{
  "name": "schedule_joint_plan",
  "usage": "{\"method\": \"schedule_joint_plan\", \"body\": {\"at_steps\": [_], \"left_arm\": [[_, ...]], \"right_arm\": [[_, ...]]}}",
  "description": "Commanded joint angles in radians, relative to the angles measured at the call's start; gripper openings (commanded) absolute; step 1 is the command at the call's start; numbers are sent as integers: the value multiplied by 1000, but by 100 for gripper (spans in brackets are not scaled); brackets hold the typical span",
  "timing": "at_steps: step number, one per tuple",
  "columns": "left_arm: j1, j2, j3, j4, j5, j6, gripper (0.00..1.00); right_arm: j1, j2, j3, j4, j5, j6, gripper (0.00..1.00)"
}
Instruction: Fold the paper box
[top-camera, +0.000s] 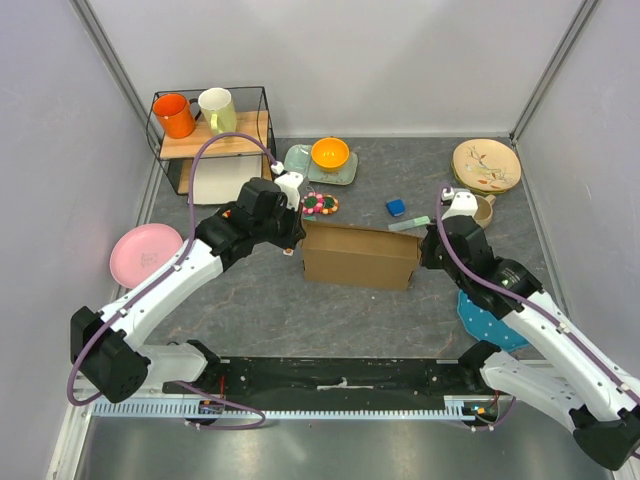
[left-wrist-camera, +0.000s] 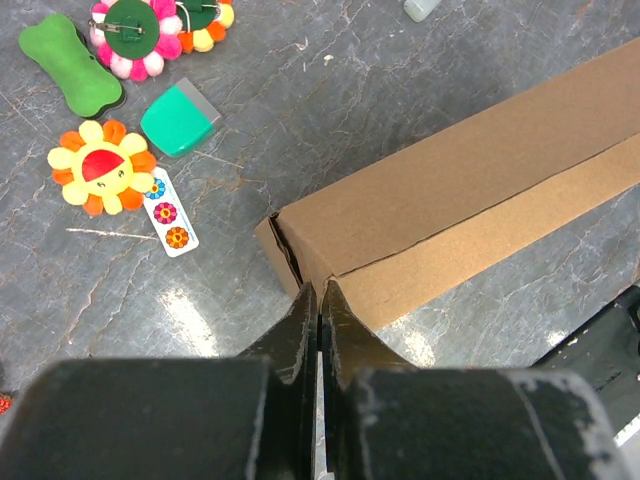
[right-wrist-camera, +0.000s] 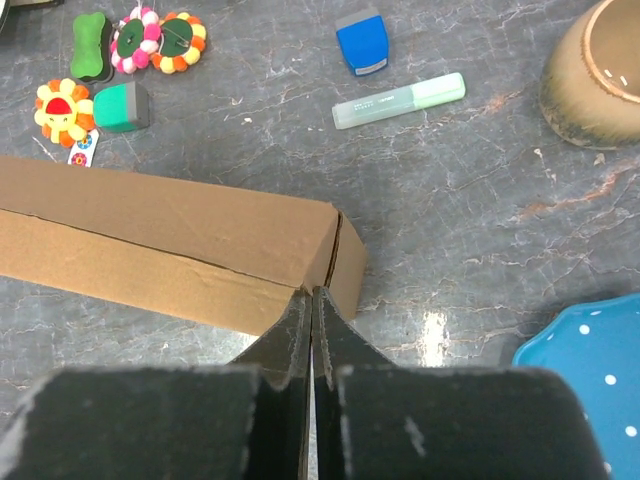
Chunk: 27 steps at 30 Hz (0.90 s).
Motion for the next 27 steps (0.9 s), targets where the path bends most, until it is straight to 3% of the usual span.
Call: {"method": "schedule_joint_plan", "body": {"at_steps": [1, 3, 13, 20, 27], "left_arm": [[-8, 22, 16, -13, -2, -7, 2], [-8, 19, 20, -14, -6, -7, 4], [-6, -9, 137, -74, -11, 22, 35], [-6, -18, 148, -82, -35, 51, 36], [-5, -7, 114, -83, 1, 46, 23]], "right_arm": [[1, -3, -93, -44, -34, 43, 0], [2, -14, -107, -44, -31, 49, 0], [1, -5, -60, -64, -16, 44, 0], [-1, -6, -64, -64, -17, 44, 0], [1, -3, -58, -64, -16, 43, 0]]}}
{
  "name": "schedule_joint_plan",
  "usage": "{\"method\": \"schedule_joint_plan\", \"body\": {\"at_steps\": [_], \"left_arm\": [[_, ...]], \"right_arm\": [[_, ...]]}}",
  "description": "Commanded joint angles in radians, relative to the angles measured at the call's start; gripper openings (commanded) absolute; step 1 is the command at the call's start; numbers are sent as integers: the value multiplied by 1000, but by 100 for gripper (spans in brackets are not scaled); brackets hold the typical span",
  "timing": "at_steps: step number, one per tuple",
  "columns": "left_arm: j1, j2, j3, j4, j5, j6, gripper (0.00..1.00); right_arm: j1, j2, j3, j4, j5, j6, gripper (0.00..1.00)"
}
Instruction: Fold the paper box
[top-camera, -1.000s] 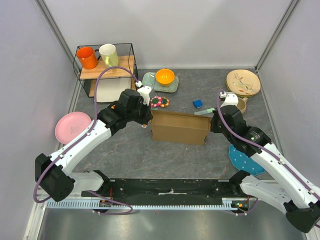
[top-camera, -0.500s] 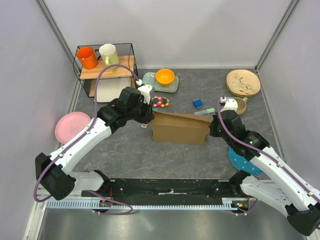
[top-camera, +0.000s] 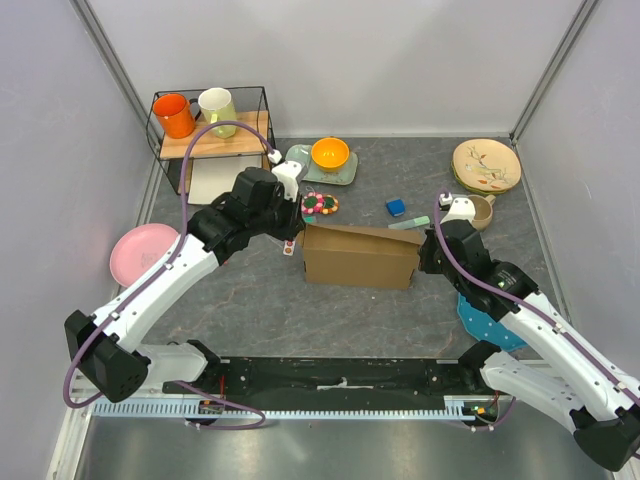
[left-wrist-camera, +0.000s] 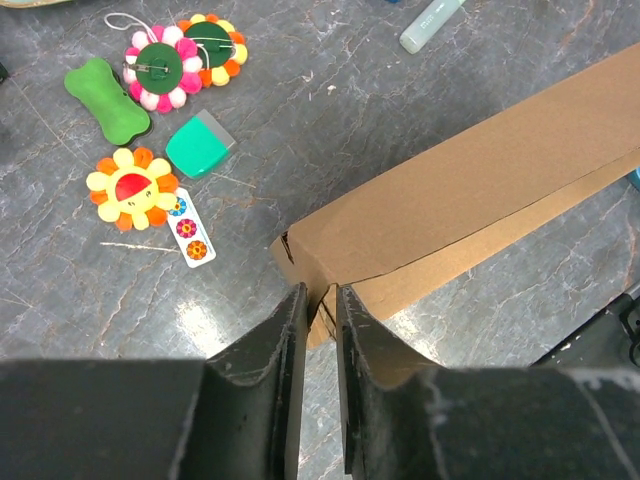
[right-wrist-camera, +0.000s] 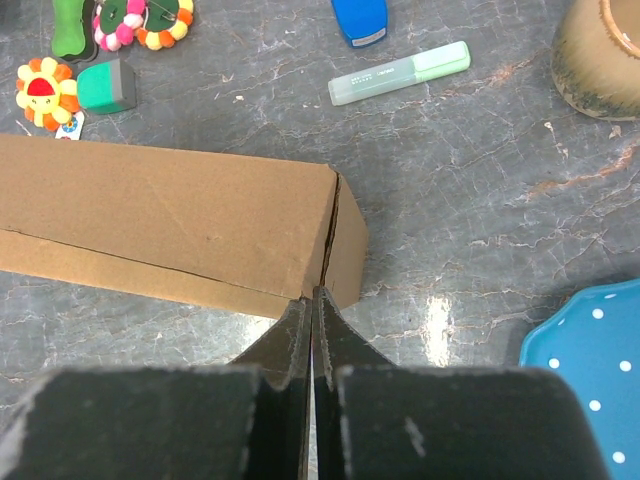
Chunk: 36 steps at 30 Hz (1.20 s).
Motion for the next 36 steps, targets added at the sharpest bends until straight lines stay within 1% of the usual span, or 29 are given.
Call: {"method": "schedule_joint_plan", "body": {"at_steps": [1, 3, 4, 9, 14, 17, 18, 20, 21, 24, 29, 36], "left_arm": [[-2, -12, -11, 2, 29, 24, 23], [-4, -16, -19, -2, 34, 27, 24], [-4, -19, -23, -5, 35, 29, 27], [-4, -19, -34, -25, 46, 36, 34], [-2, -36, -65, -22, 35, 32, 36], [-2, -50, -80, -19, 32, 30, 31], [-2, -51, -83, -15, 31, 27, 24], [-2, -61, -91, -10, 34, 21, 17], [-2, -62, -92, -2, 43, 14, 12], [-2, -64, -89, 13, 77, -2, 6], [-2, -56, -80, 30, 117, -25, 2], [-4, -45, -83, 41, 170, -68, 2]], "right_arm": [[-1, 20, 12, -81, -1, 7, 0], [-1, 21, 15, -84, -3, 6, 0], [-1, 21, 17, -83, -3, 7, 0], [-1, 27, 26, -84, -6, 6, 1], [-3, 30, 29, -86, -8, 7, 2], [-1, 30, 27, -87, -6, 6, 2], [2, 29, 27, -86, -8, 6, 2], [-1, 30, 27, -86, -8, 6, 2], [-1, 32, 27, -86, -9, 7, 2], [-1, 32, 27, -87, -9, 6, 2], [0, 29, 24, -87, -9, 4, 2], [-1, 29, 17, -84, -15, 6, 2]]}}
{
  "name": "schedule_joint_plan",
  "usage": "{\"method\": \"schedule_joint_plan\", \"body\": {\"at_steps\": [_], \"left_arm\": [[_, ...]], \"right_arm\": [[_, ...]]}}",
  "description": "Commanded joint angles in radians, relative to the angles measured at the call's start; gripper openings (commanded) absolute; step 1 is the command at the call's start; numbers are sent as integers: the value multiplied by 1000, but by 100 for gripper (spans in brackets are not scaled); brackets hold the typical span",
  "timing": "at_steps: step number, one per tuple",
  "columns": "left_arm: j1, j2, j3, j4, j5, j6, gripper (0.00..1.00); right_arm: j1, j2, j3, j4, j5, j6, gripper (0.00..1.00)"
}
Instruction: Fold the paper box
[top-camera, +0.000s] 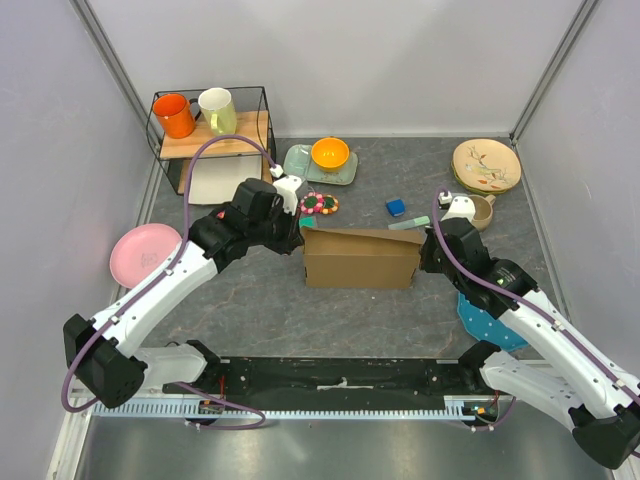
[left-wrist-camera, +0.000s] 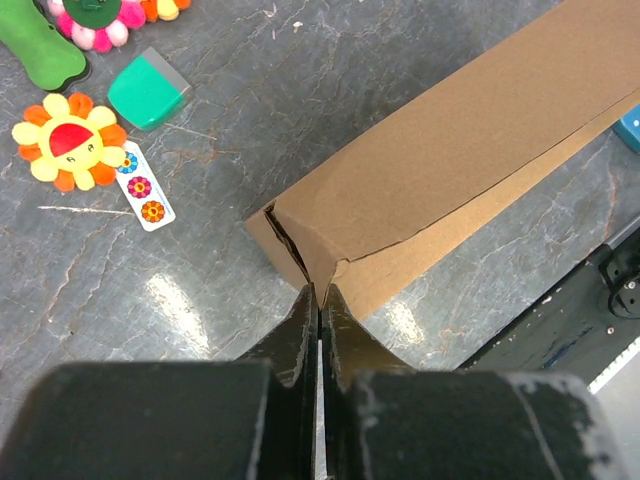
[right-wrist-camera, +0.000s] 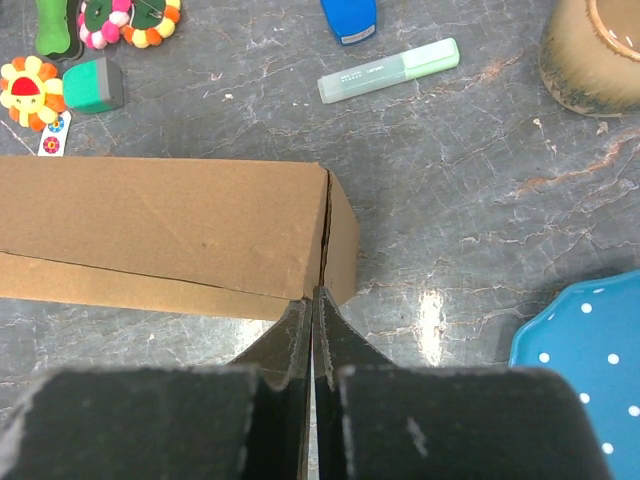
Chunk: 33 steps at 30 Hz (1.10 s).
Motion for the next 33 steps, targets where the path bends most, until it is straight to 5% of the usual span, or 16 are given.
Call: {"method": "schedule_joint_plan", "body": {"at_steps": [1, 25, 33], "left_arm": [[-5, -5, 4, 60, 88, -57, 2], [-6, -21, -155, 126, 82, -94, 2], [-5, -57, -91, 68, 10, -70, 35]], "right_arm": [[-1, 15, 0, -64, -16, 6, 2], [0, 0, -14, -67, -19, 1, 1], [-1, -6, 0, -74, -16, 3, 3]]}}
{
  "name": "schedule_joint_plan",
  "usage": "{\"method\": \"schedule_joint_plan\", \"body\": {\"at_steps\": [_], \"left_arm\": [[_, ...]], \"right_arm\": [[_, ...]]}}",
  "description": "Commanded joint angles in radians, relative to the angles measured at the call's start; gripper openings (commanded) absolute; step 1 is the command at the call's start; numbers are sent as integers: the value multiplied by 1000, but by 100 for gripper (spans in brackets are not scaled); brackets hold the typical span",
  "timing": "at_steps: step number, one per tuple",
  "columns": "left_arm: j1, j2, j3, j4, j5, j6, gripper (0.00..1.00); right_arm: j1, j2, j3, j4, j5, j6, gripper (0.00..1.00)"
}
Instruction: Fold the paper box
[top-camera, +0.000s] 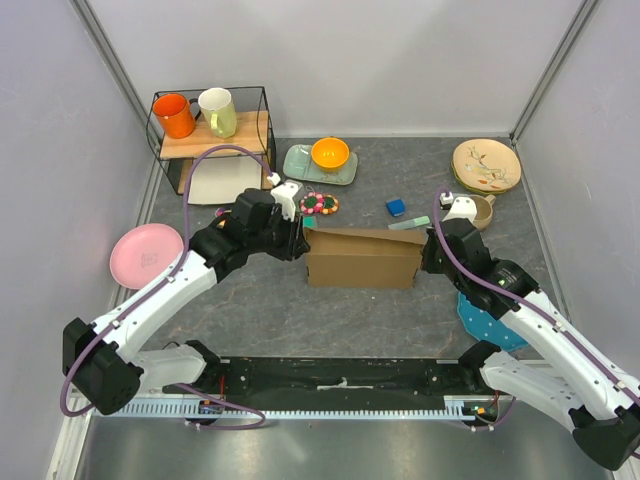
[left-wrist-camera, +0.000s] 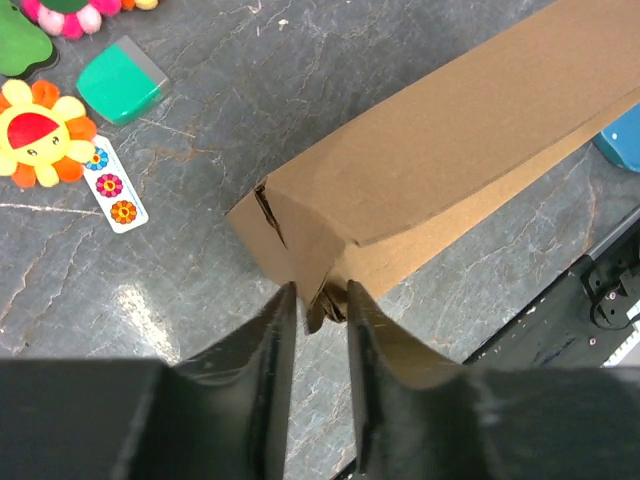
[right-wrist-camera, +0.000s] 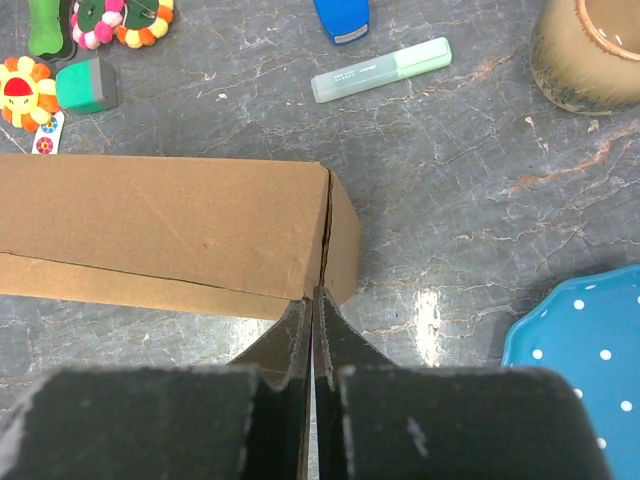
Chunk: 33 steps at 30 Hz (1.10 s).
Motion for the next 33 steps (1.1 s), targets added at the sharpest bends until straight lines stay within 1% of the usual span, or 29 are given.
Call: {"method": "schedule_joint_plan", "body": {"at_steps": [1, 2, 6, 7, 8, 10, 11, 13, 14, 20, 26, 33], "left_arm": [[-4, -21, 35, -67, -21, 5, 39], [-4, -26, 41, -73, -38, 10, 47], [-4, -40, 38, -85, -71, 27, 47], [-4, -40, 38, -84, -72, 27, 45], [-4, -41, 38, -81, -68, 27, 41], [-3, -38, 42, -73, -61, 24, 36], [-4, -40, 48, -71, -52, 22, 30], [-4, -35, 58, -62, -43, 16, 26], [-4, -32, 68, -59, -34, 15, 21], [-4, -12, 95, -41, 15, 1, 9], [-4, -9, 93, -18, 46, -16, 2], [-4, -3, 88, 11, 83, -47, 2]], "right_arm": [[2, 2, 2, -64, -26, 4, 3], [2, 2, 3, -64, -24, 4, 3], [2, 5, 3, -66, -24, 4, 3], [2, 3, 2, -64, -26, 4, 3], [2, 2, 2, -66, -24, 5, 3], [2, 2, -1, -66, -24, 4, 3], [2, 2, -3, -66, -24, 4, 2], [3, 0, -4, -64, -24, 5, 3], [2, 0, -4, -66, -24, 4, 2], [3, 2, -4, -62, -29, 8, 2], [2, 2, -9, -61, -33, 7, 2], [2, 3, -12, -61, -35, 7, 2]]}}
